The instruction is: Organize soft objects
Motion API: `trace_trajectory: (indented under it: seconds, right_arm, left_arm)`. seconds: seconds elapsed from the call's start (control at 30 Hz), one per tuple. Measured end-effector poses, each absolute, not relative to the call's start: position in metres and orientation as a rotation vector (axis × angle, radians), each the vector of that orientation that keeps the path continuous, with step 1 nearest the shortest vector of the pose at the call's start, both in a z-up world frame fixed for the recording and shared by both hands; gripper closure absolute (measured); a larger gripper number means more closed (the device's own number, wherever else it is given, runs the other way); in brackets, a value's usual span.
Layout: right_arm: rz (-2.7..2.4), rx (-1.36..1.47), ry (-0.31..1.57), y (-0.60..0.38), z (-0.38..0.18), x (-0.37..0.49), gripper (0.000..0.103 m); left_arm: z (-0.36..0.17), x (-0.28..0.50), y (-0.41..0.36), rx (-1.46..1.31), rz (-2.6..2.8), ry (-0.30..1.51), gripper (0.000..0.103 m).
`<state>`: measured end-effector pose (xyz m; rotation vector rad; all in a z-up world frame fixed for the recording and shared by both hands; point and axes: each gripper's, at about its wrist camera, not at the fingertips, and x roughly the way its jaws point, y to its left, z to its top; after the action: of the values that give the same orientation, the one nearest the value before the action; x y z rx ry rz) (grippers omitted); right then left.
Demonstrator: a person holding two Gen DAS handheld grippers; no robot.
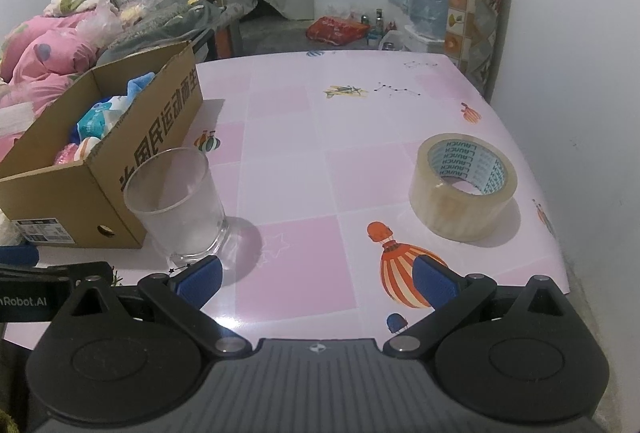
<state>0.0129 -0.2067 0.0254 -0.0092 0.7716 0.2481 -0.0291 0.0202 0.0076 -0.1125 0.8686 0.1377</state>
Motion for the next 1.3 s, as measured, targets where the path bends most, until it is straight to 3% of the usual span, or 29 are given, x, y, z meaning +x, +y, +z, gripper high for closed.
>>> trace_trajectory:
  seconds: [1.3]
  right_arm:
    - [0.271,-0.003,0.940,-0.208,-0.002,0.018,0.032]
  left_arm:
    - [-0.003,-0.023,0.016,-0.111,0.116,0.919,0.000]
